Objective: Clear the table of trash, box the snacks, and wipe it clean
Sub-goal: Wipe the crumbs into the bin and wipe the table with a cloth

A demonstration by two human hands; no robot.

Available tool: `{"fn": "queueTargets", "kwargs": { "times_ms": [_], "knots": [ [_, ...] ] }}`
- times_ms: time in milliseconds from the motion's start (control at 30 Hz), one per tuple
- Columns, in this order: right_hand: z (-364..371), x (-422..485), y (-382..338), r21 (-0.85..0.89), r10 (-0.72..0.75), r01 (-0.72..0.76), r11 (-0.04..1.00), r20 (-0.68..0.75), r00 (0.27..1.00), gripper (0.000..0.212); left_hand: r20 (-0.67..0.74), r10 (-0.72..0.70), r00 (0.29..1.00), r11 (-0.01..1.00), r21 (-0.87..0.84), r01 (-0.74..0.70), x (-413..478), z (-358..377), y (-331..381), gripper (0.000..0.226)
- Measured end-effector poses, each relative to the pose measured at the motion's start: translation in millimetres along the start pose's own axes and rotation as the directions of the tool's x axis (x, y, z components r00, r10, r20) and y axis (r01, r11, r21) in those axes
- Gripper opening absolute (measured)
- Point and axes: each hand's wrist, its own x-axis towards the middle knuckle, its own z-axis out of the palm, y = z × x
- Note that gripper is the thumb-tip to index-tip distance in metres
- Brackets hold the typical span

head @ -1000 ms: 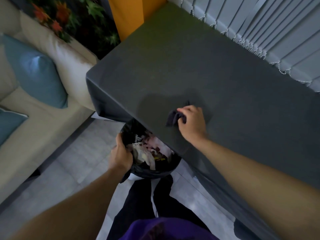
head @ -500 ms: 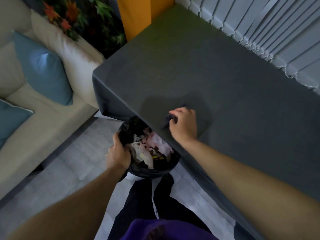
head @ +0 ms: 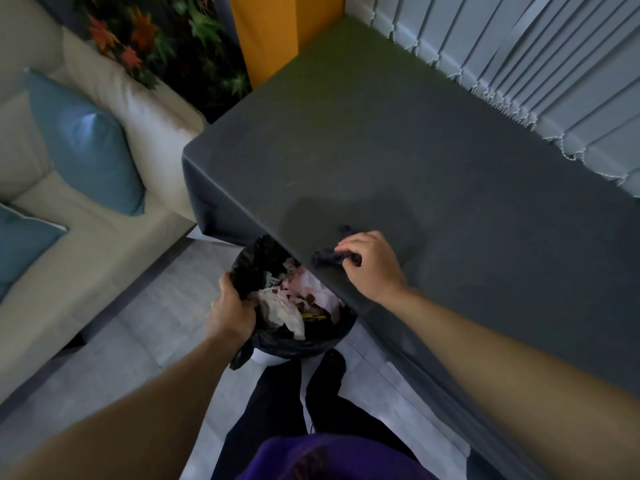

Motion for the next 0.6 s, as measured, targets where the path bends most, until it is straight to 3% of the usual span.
{"fn": "queueTargets", "kwargs": {
  "times_ms": [167, 333, 600],
  "knots": [
    [-8, -3, 7, 0.026, 0.025, -0.022, 0.999, -0.089, 0.996, 0.026, 0.017, -0.004, 1.000, 1.000, -0.012, 0.005, -7, 4, 3, 0.048],
    [-3, -16, 10, -0.009, -0.014, 0.014, 1.000, 0.024, 1.000, 0.028, 0.043, 0.026, 0.999, 1.000, 0.003, -0.026, -10, 8, 5, 0.050],
    [4, -43, -2, 0.062, -0.008, 0.008, 0.998, 0.013, 1.000, 0.026, 0.143, 0.128, 0.981, 0.987, 0.077, -0.140, -5, 13, 15, 0.052]
  ]
}}
